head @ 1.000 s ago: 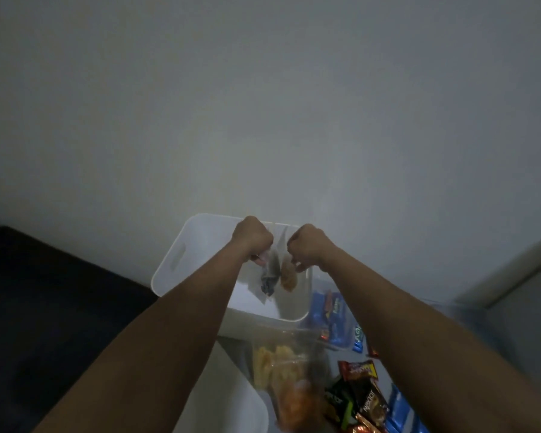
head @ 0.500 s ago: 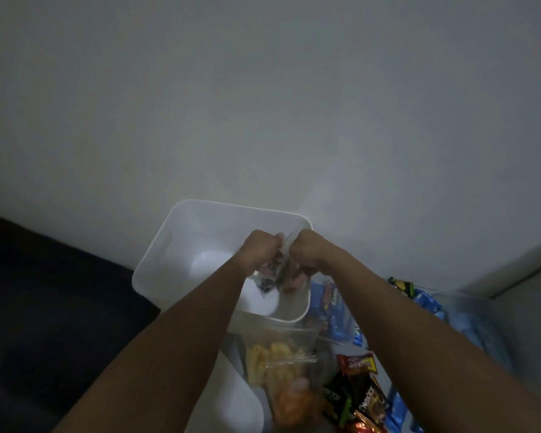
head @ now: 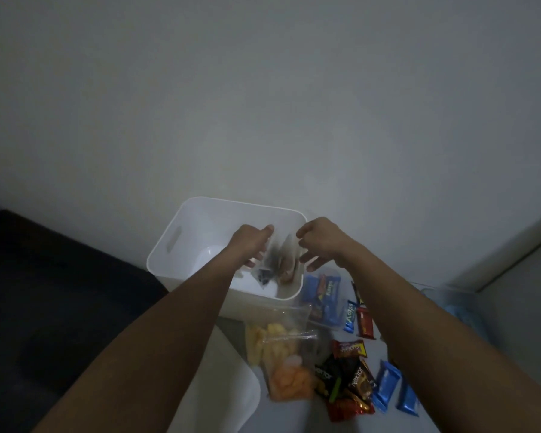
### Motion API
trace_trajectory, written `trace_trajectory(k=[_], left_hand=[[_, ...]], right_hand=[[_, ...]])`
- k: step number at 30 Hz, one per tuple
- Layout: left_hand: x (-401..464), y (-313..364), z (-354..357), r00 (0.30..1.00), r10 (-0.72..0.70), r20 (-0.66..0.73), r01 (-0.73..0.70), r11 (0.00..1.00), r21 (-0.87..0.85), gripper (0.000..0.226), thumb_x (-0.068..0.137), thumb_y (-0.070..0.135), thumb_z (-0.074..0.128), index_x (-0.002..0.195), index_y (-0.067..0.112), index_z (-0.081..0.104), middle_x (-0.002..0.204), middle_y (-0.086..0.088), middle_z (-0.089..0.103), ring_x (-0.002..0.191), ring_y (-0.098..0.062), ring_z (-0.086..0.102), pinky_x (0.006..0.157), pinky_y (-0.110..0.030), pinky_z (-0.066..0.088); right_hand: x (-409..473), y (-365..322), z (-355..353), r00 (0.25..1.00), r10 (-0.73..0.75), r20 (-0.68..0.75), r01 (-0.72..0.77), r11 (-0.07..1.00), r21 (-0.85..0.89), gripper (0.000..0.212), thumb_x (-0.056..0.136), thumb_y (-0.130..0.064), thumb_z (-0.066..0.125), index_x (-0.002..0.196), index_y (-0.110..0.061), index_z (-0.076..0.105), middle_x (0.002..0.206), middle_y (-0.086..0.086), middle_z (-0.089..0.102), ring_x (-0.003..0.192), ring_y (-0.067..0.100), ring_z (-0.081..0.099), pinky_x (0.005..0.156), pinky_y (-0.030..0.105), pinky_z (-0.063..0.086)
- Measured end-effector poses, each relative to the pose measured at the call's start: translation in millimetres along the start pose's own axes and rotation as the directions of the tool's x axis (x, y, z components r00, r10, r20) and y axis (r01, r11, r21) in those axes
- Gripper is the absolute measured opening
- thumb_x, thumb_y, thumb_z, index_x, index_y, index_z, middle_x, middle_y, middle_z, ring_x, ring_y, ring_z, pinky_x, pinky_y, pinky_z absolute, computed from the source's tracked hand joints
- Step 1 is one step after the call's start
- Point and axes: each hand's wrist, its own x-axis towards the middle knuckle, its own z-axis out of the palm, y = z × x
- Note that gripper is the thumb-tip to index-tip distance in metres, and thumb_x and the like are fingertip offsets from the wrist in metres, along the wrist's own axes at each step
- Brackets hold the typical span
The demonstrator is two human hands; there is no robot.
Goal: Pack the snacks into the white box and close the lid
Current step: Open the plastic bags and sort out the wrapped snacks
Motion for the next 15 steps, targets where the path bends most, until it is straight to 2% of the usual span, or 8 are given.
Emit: trace_trajectory(k=[2,6,10,13,15], left_hand=[[-6.8,0.9,-1.1,1.000,0.003,-0.025,-0.002,0.999,0.041,0.049,0.095,0.047,0.047,0.103,0.002,0.065,0.100,-0.013,0.069,0.084,-0.028,0.067,0.072,-0.036,0.056],[-16.8,-3.7,-4.7,0.999,0.023,-0.041,-0.017,0.990,0.138,0.044,0.092,0.043,0.056,0.106,0.001,0.064,0.102,-0.013,0.067,0.090,-0.029,0.068,0.076,-0.039,0.058],[-15.5,-11.5,-7.6,0.996,0.055,-0.069,-0.037,0.970,0.238,0.031,0.084,0.030,0.070,0.092,0.000,0.070,0.091,-0.014,0.069,0.083,-0.030,0.069,0.074,-0.043,0.061],[-9.6,-14.7,-6.9,0.988,0.108,-0.115,-0.063,0.940,0.335,0.021,0.077,0.023,0.074,0.082,0.002,0.072,0.084,-0.013,0.070,0.078,-0.028,0.069,0.073,-0.037,0.060],[-7.0,-16.3,-5.5,0.978,0.135,-0.159,-0.065,0.922,0.382,0.010,0.077,0.015,0.073,0.083,0.008,0.075,0.089,-0.009,0.072,0.082,-0.026,0.068,0.073,-0.033,0.057]], right_hand=[[-10.7,1.1,0.1,1.000,-0.029,0.004,0.029,1.000,-0.013,0.016,0.092,0.002,0.045,0.097,-0.004,0.060,0.099,0.022,0.065,0.074,0.031,0.072,0.057,0.039,0.060],[-26.3,5.8,3.5,0.999,-0.048,0.018,0.049,0.998,-0.039,0.022,0.090,0.001,0.048,0.107,-0.002,0.062,0.098,0.020,0.066,0.079,0.029,0.072,0.066,0.041,0.061],[-33.2,7.8,7.5,0.998,-0.055,0.014,0.056,0.997,-0.057,0.027,0.090,0.000,0.052,0.115,-0.001,0.061,0.101,0.021,0.067,0.084,0.029,0.072,0.070,0.042,0.061],[-29.3,10.3,7.0,0.998,-0.065,-0.006,0.064,0.995,-0.079,0.031,0.089,-0.001,0.054,0.118,-0.002,0.061,0.099,0.020,0.069,0.083,0.029,0.072,0.070,0.042,0.061],[-21.7,12.5,6.2,0.996,-0.082,-0.033,0.078,0.991,-0.111,0.035,0.088,0.000,0.054,0.122,-0.003,0.060,0.100,0.020,0.069,0.083,0.029,0.072,0.067,0.038,0.062]])
